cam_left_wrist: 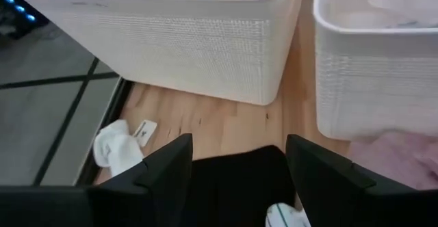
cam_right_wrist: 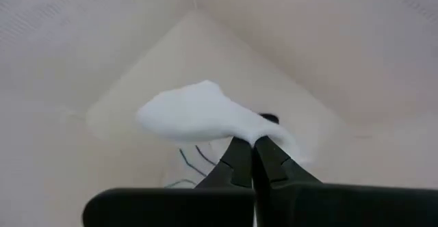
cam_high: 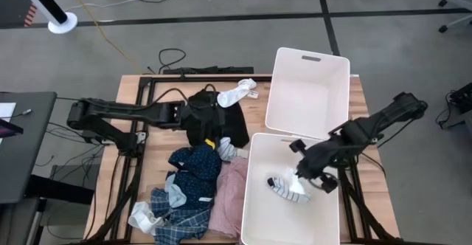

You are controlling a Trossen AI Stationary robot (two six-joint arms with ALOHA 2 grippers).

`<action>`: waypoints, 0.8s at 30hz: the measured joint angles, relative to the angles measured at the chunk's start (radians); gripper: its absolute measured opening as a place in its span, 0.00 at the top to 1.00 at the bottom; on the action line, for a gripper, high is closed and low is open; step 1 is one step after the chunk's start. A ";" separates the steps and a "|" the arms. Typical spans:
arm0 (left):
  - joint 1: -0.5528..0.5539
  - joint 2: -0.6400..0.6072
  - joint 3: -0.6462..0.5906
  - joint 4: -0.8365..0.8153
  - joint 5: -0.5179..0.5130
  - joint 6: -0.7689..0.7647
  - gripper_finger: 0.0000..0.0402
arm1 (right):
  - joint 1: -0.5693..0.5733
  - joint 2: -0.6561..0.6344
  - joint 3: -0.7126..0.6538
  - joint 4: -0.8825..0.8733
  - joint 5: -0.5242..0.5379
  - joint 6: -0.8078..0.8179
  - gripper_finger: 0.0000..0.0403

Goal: Sort clothes
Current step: Put the middle white sock into the bottom laundry bin

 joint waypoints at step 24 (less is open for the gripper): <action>0.263 0.089 -0.228 0.227 0.244 0.097 0.43 | 0.000 0.297 -0.053 -0.057 -0.001 0.265 1.00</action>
